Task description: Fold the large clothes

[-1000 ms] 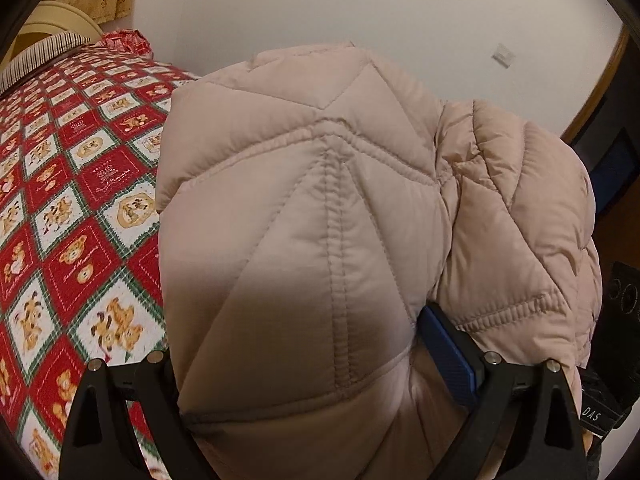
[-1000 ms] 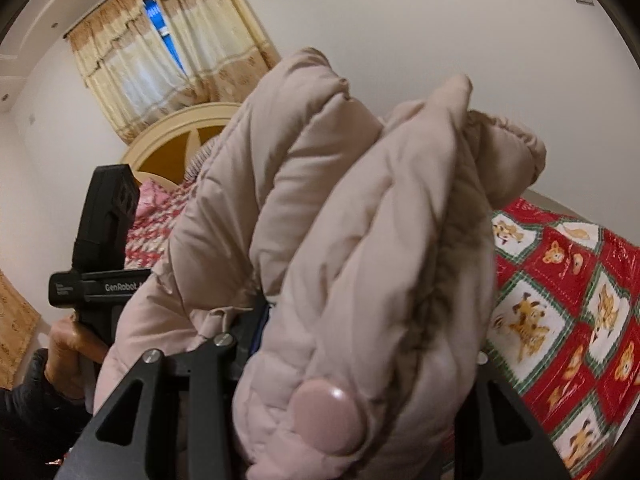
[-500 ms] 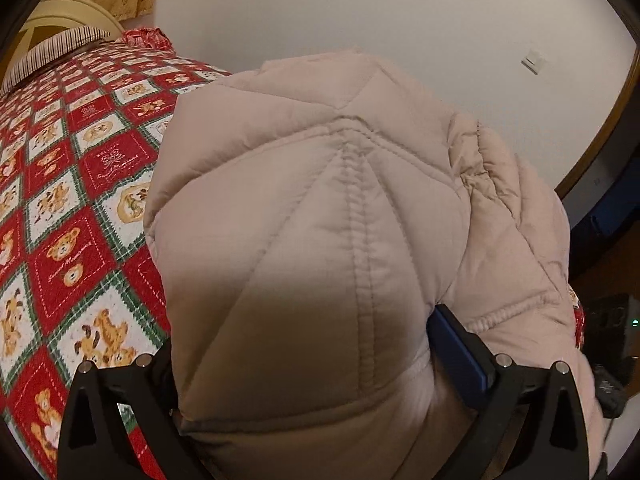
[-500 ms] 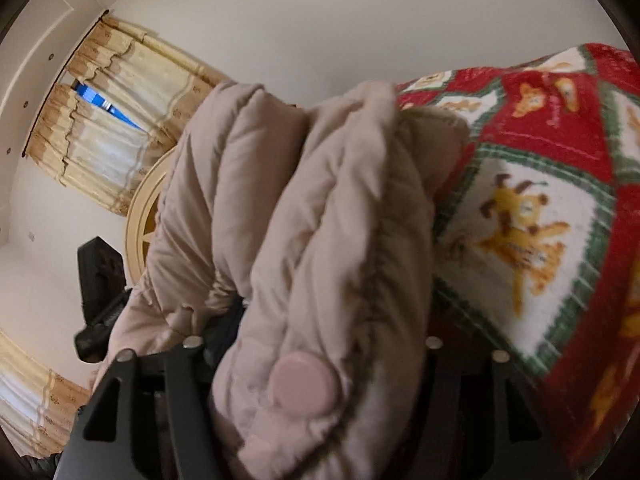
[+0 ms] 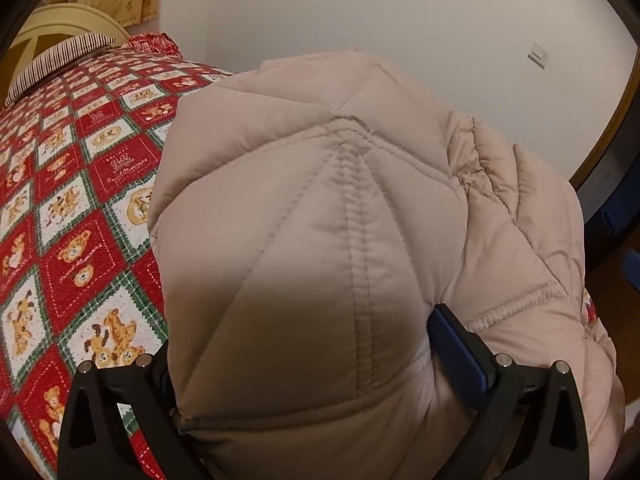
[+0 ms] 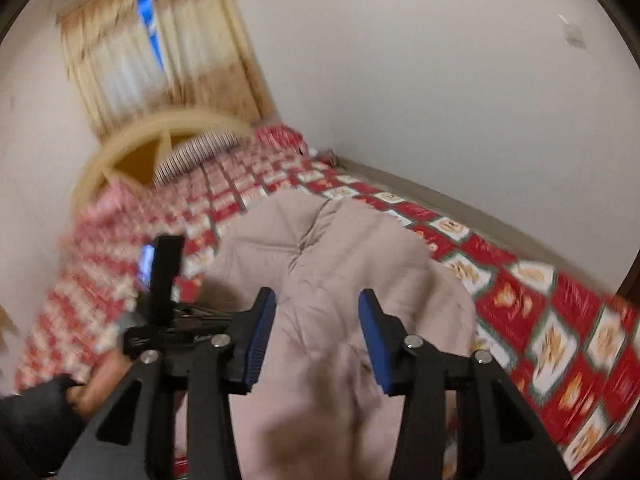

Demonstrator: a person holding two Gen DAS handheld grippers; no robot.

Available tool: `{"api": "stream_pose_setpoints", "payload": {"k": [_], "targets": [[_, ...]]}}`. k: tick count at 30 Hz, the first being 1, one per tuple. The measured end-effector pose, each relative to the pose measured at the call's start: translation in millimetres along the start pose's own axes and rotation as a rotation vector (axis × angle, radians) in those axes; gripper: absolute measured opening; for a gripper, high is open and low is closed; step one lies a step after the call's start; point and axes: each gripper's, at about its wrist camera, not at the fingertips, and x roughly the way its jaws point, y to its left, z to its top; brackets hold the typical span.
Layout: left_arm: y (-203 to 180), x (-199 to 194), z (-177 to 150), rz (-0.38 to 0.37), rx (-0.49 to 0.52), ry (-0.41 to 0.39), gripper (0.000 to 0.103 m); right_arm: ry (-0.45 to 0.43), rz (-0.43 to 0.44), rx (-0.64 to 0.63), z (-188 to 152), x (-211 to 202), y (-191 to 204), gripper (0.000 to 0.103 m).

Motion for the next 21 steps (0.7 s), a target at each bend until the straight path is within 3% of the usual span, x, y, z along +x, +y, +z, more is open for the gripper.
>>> {"api": "stream_pose_setpoints", "payload": {"k": [2, 4, 8, 14, 18, 21], "targets": [[0, 0, 0, 0.008, 0.001, 0.001, 0.102, 0.067, -0.106, -0.03, -14, 31, -6, 0.056], [1, 2, 1, 0.012, -0.001, 0.005, 0.102, 0.131, -0.121, 0.013, -28, 60, -23, 0.056], [2, 9, 2, 0.024, 0.002, 0.016, 0.102, 0.109, -0.048, 0.11, -45, 75, -44, 0.057], [11, 19, 3, 0.011, -0.025, 0.016, 0.102, 0.109, -0.037, 0.157, -54, 89, -50, 0.057], [6, 15, 2, 0.043, -0.011, 0.016, 0.102, 0.129, -0.076, 0.14, -48, 100, -52, 0.057], [5, 8, -2, 0.07, -0.008, 0.031, 0.102, 0.168, -0.164, 0.095, -43, 110, -42, 0.057]]}}
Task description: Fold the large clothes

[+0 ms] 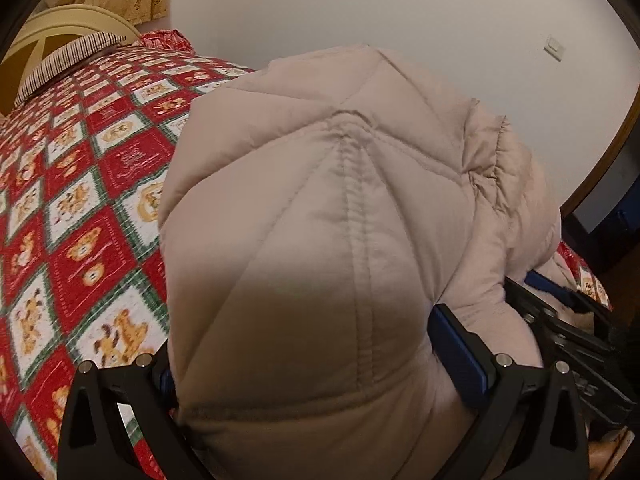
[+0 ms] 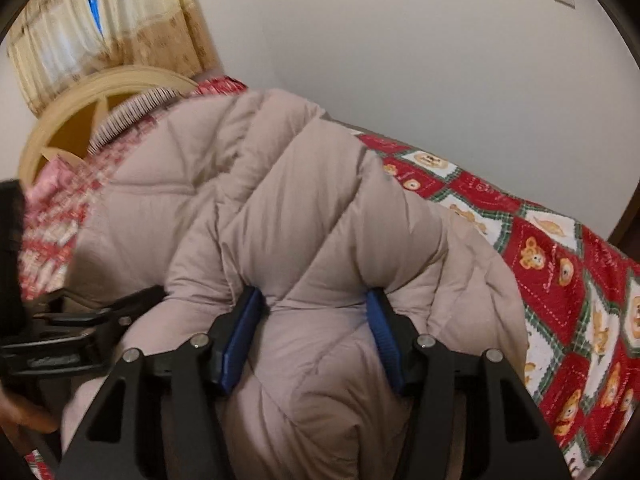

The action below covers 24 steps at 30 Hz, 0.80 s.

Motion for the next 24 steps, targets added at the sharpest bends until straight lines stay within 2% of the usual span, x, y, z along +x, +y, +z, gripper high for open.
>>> {"api": "stream_pose_setpoints", "payload": {"k": [2, 8, 14, 16, 17, 18, 20, 24], "targets": [[3, -9, -6, 0.004, -0.008, 0.024, 0.102, 0.004, -0.053, -0.033, -1, 5, 9, 0.057], [17, -55, -39, -0.029, -0.054, 0.007, 0.102, 0.013, -0.073, -0.042, -1, 6, 9, 0.057], [11, -92, -63, -0.023, 0.016, -0.015, 0.102, -0.057, -0.085, -0.01, -15, -20, 9, 0.06], [7, -100, -68, -0.007, 0.042, -0.031, 0.102, -0.063, -0.067, 0.022, -20, -35, 4, 0.063], [5, -102, -71, -0.002, 0.052, -0.038, 0.102, -0.065, -0.061, 0.046, -23, -42, 1, 0.07], [2, -104, -76, -0.002, 0.064, -0.042, 0.102, -0.067, -0.046, 0.08, -27, -53, -2, 0.085], [-5, -103, -83, 0.001, 0.088, -0.028, 0.102, -0.086, 0.01, 0.119, -42, -77, -5, 0.097], [-12, -108, -99, 0.033, 0.103, -0.006, 0.102, -0.117, 0.001, 0.075, -76, -117, 3, 0.098]]}}
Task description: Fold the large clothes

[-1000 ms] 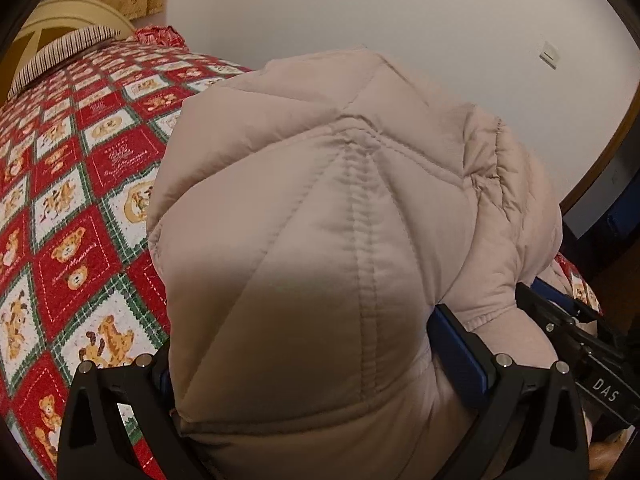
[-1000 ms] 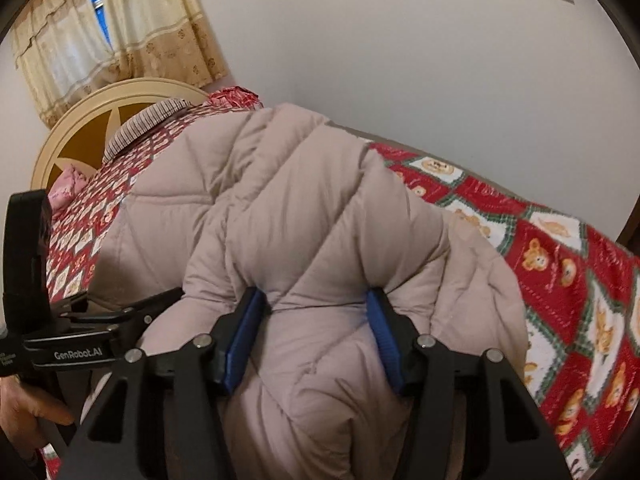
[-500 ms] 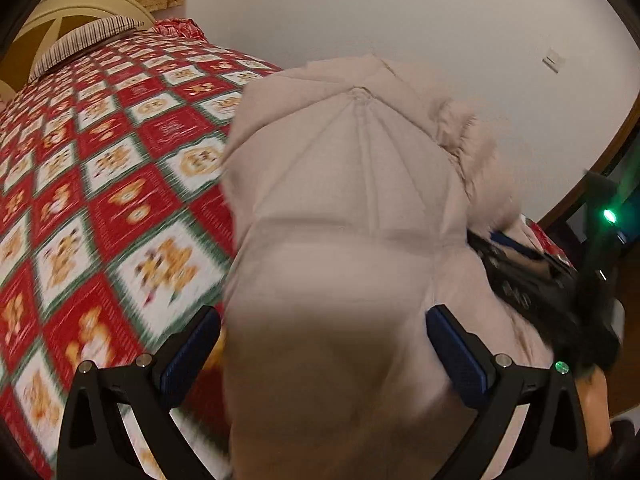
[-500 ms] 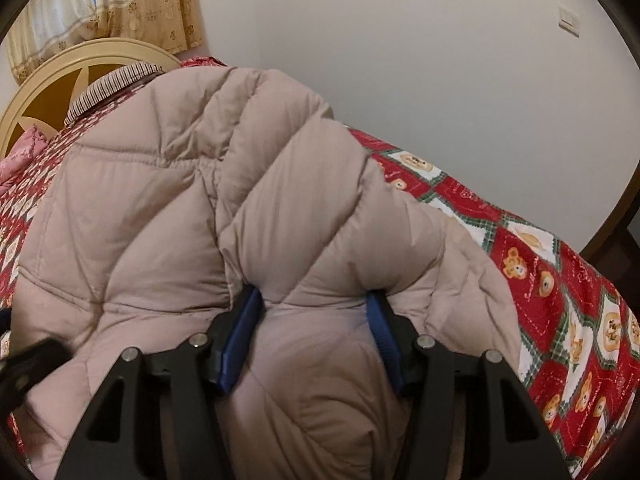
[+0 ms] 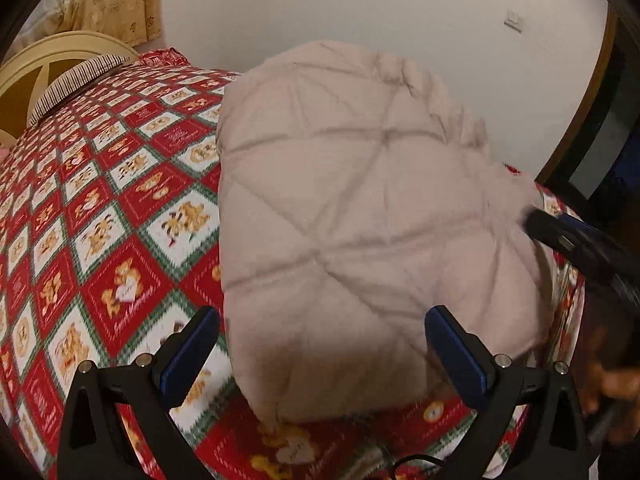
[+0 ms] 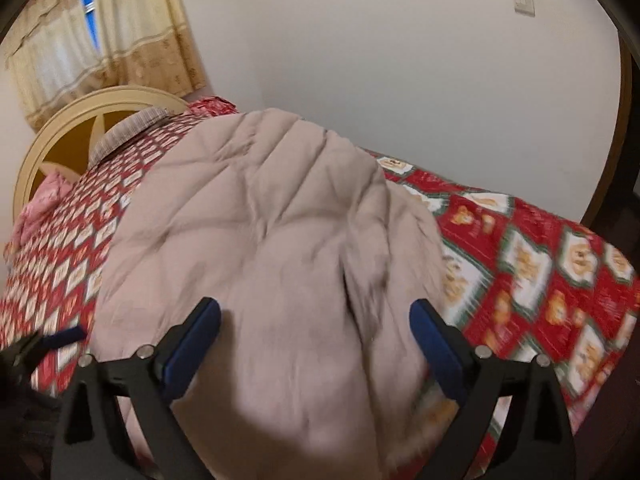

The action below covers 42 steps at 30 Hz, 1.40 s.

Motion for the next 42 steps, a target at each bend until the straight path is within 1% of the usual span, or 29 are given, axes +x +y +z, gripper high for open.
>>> {"api": "stream_pose_setpoints", "payload": {"k": [2, 4, 7, 8, 11, 14, 16, 18, 20, 23, 26, 29, 31, 34, 35, 38, 42], "targets": [[-6, -4, -8, 0.041, 0.015, 0.022, 0.102, -0.011, -0.013, -0.01, -17, -19, -3, 0.099], [-12, -8, -16, 0.071, 0.036, 0.034, 0.102, -0.003, -0.034, -0.01, -38, -32, -7, 0.101], [-24, -15, -36, 0.089, 0.051, 0.039, 0.102, 0.025, -0.043, 0.018, -60, -43, -12, 0.101], [-27, -15, -45, 0.095, 0.056, 0.056, 0.102, 0.038, -0.052, 0.031, -66, -47, -13, 0.101], [-33, -15, -69, 0.069, 0.068, 0.129, 0.102, 0.1, -0.056, 0.048, -80, -57, -13, 0.101], [-36, -18, -93, 0.091, 0.078, 0.213, 0.102, 0.149, -0.068, 0.034, -87, -71, -9, 0.101], [-36, -27, -99, 0.092, 0.085, 0.208, 0.102, 0.132, -0.057, 0.03, -88, -86, -4, 0.101], [-34, -46, -97, 0.118, 0.081, 0.157, 0.102, 0.095, -0.042, 0.025, -83, -103, 3, 0.101], [-31, -74, -90, 0.158, 0.073, 0.063, 0.102, 0.02, -0.03, 0.01, -73, -125, 15, 0.101], [-28, -116, -80, 0.191, 0.06, -0.103, 0.102, -0.128, -0.015, -0.033, -62, -161, 36, 0.102], [-32, -147, -73, 0.218, 0.078, -0.231, 0.102, -0.301, -0.013, -0.068, -57, -196, 50, 0.103], [-37, -168, -70, 0.254, 0.083, -0.315, 0.102, -0.406, -0.017, -0.088, -57, -214, 55, 0.103], [-40, -181, -70, 0.256, 0.096, -0.375, 0.102, -0.466, -0.02, -0.071, -56, -222, 52, 0.103], [-48, -200, -71, 0.272, 0.12, -0.449, 0.102, -0.523, -0.021, -0.019, -55, -226, 40, 0.103], [-52, -207, -72, 0.289, 0.137, -0.474, 0.102, -0.539, -0.025, 0.002, -54, -226, 35, 0.103], [-61, -217, -73, 0.328, 0.165, -0.513, 0.102, -0.546, -0.033, 0.043, -52, -223, 29, 0.103], [-67, -223, -75, 0.319, 0.17, -0.544, 0.102, -0.53, -0.025, 0.064, -54, -219, 28, 0.103]]}}
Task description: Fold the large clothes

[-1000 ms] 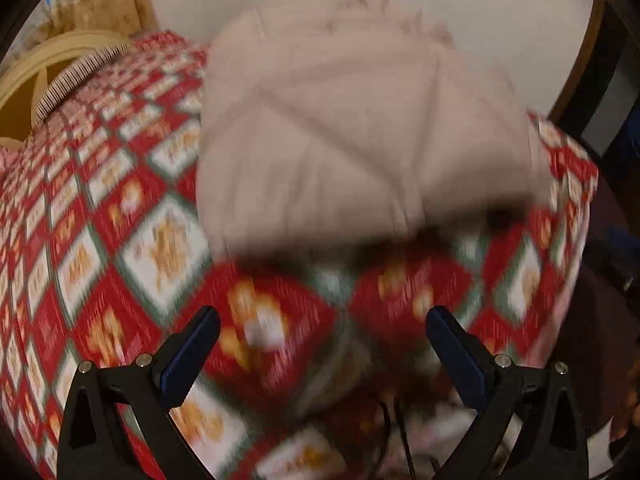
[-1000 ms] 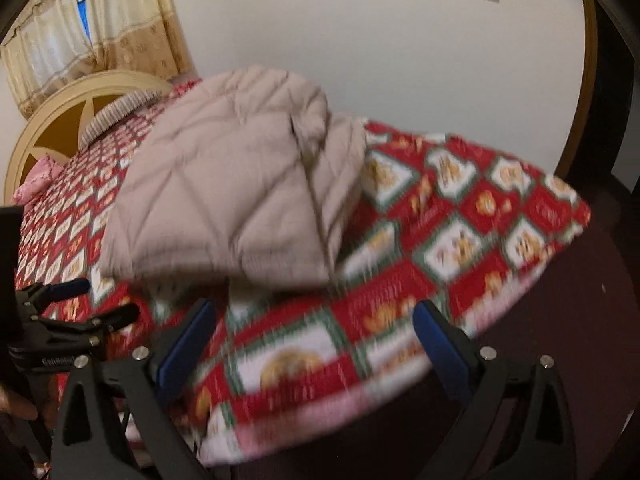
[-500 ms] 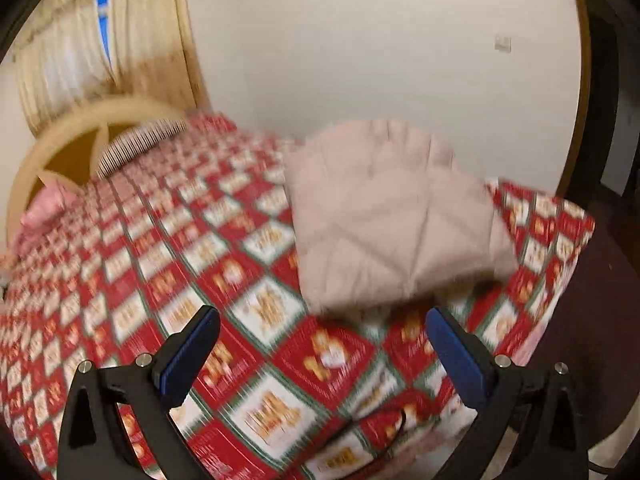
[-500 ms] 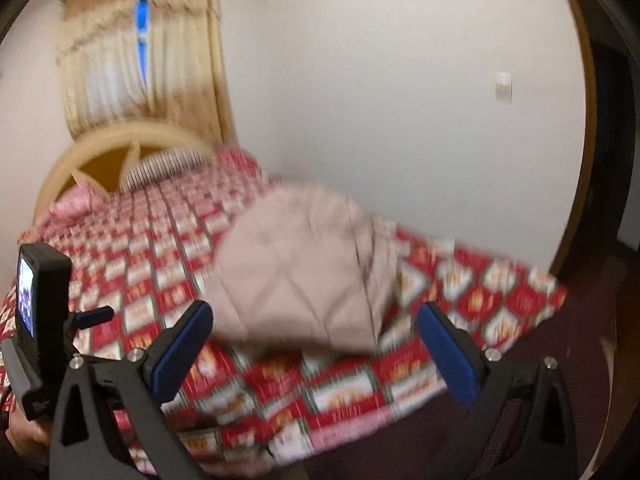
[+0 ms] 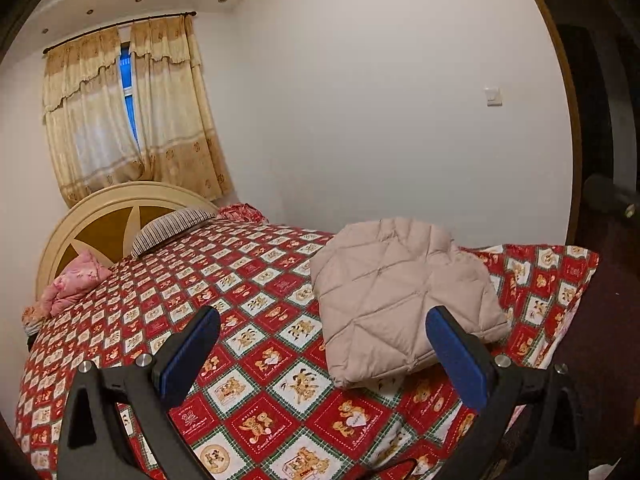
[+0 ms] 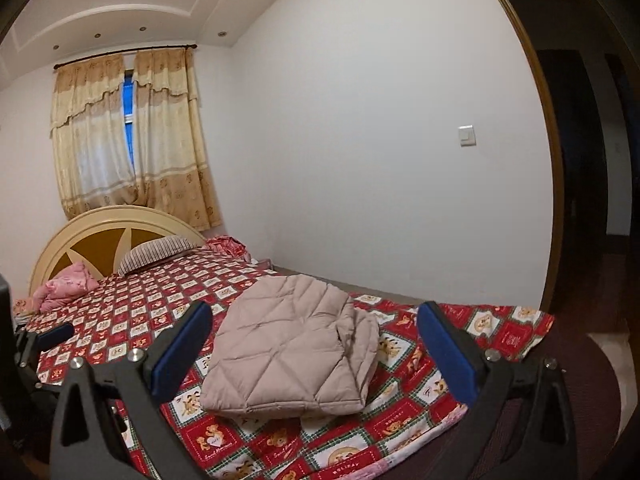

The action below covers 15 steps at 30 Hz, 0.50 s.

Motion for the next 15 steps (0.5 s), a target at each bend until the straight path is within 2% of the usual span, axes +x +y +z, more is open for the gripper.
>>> {"api": "stream_pose_setpoints", "payload": {"k": [15], "targets": [[3.7, -1.5, 2.4, 0.001, -0.043, 0.02, 0.102, 0.012, 0.002, -0.016, -0.9, -7.0, 5.8, 0.103]]}}
